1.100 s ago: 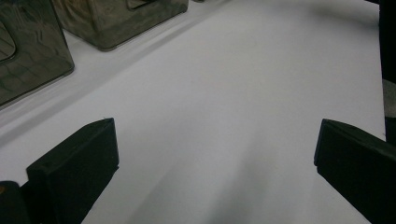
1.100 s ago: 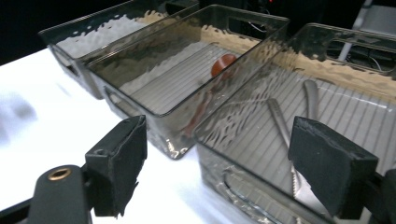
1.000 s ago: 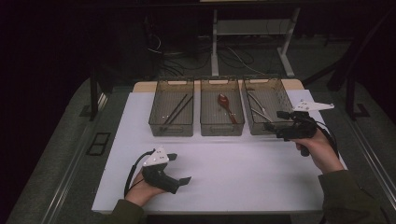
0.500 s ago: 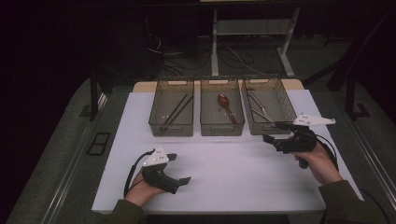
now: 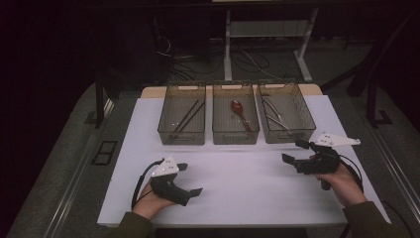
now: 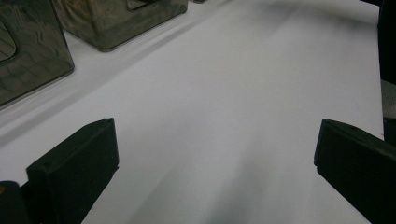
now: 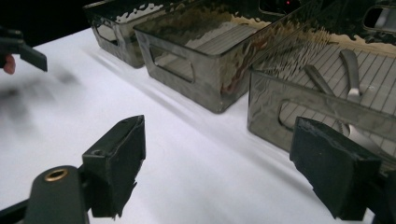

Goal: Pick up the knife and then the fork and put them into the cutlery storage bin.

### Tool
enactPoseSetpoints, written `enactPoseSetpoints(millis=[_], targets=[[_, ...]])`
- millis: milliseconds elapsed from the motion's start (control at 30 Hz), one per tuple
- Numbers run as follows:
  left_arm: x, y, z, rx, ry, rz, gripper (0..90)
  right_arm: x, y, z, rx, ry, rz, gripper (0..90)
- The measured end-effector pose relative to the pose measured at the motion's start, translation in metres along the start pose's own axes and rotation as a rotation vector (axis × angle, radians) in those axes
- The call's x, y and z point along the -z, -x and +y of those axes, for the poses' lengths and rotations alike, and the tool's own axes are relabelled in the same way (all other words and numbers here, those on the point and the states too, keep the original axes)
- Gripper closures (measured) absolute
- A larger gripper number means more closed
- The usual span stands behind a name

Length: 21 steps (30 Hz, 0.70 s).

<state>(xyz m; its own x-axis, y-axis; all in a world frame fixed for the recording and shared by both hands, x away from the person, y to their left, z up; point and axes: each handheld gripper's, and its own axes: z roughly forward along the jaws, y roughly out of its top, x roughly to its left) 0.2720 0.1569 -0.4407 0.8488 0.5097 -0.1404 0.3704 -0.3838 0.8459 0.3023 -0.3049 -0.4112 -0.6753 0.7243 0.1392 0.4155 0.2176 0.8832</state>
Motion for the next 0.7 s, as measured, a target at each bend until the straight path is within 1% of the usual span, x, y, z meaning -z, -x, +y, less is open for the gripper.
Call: enactPoseSetpoints(millis=[233,333,400,433,567,700], targets=[[0.0,0.0,0.0,0.0,-0.001,-0.001,0.0,0.005,-0.007,-0.009,0.009,-0.005,0.007,17.7],[0.0,0.0,0.0,-0.001,-0.001,0.0,0.0,0.007,-0.01,-0.014,0.017,-0.005,0.002,17.7],[0.0,0.0,0.0,-0.001,-0.001,0.0,0.0,0.007,-0.011,-0.017,0.009,-0.002,0.007,17.7],[0.0,0.0,0.0,0.0,-0.001,0.0,0.0,0.008,-0.012,-0.019,0.014,-0.002,0.009,17.7],[0.0,0.001,0.0,-0.001,-0.001,-0.001,0.0,0.01,-0.016,-0.023,0.025,-0.013,0.011,17.7],[0.0,0.0,0.0,-0.001,-0.001,-0.001,0.0,0.011,-0.018,-0.027,0.022,-0.02,0.011,17.7]])
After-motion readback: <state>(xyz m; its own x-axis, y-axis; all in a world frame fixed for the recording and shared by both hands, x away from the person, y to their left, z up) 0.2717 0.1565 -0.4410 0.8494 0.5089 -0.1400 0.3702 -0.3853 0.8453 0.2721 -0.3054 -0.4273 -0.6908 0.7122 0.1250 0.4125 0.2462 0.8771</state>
